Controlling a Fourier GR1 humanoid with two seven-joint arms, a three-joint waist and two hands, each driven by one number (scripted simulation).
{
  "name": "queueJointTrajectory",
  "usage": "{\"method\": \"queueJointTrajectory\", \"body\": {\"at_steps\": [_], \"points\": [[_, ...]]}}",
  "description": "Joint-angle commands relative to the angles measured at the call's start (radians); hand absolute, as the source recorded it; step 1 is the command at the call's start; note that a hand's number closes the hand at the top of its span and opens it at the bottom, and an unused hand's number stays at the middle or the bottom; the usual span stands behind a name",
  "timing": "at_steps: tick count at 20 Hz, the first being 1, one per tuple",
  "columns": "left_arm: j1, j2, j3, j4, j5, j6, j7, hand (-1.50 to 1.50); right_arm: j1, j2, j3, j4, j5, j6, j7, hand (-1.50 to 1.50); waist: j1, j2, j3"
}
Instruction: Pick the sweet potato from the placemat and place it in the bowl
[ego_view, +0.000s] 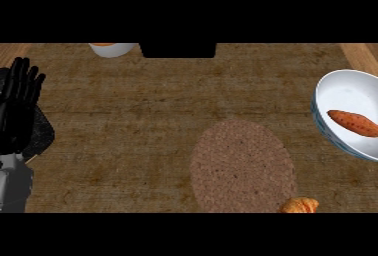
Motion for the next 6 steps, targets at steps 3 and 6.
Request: {"method": "queueJointTrajectory", "body": {"at_steps": [3,6], "points": [[-0.046,-0.002,-0.001,0.012,-0.007,0.021,0.031,0.00,0.088,-0.114,-0.075,0.219,-0.044,0.157,-0.193,-1.50,0.000,0.004,0.004],[-0.003,0.000,0.019,0.043,-0.003,0.001,-0.040,0.00,0.124,-0.166,-0.084,0.282,-0.045,0.221,-0.238,-1.50,0.004,0.004,0.004]]}}
